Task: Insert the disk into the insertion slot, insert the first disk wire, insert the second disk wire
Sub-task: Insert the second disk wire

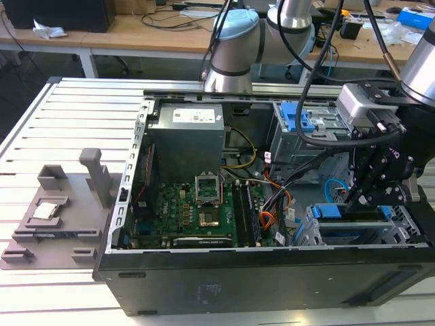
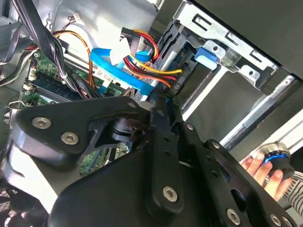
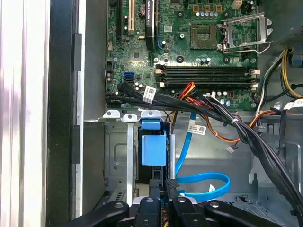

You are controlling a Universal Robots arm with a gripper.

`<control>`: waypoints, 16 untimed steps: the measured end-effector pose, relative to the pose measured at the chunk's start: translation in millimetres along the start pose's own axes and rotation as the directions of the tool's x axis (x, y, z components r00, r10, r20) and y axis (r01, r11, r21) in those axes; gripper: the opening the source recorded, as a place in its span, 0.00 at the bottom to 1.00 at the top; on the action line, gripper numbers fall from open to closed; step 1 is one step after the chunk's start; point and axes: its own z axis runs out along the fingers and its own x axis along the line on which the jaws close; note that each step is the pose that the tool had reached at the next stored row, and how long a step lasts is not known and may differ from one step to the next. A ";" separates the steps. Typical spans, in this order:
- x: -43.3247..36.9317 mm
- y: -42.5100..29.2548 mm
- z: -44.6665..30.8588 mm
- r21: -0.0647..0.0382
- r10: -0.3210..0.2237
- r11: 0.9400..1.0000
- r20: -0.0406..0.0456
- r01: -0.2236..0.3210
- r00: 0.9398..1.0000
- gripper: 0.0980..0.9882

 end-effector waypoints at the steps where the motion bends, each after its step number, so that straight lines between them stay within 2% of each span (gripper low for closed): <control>1: 0.0 0.1 -0.3 0.000 0.000 1.000 0.000 0.000 1.000 0.15; 2: 0.2 0.3 -3.0 0.000 0.000 1.000 0.000 0.000 1.000 0.15; 5: 0.8 1.1 -20.8 0.000 0.000 1.000 -0.001 0.000 1.000 0.15; 8: 0.9 1.8 -32.9 0.000 0.000 1.000 -0.001 0.000 1.000 0.15; 9: 0.8 2.1 -37.9 0.000 0.000 1.000 -0.001 0.000 1.000 0.14; 10: 0.8 2.3 -41.6 0.000 0.000 1.000 -0.001 0.000 1.000 0.06; 13: 1.0 2.9 -52.6 0.000 0.000 1.000 -0.001 0.000 1.000 0.01; 16: 1.0 3.0 -54.0 0.000 0.000 1.000 0.000 0.000 1.000 0.01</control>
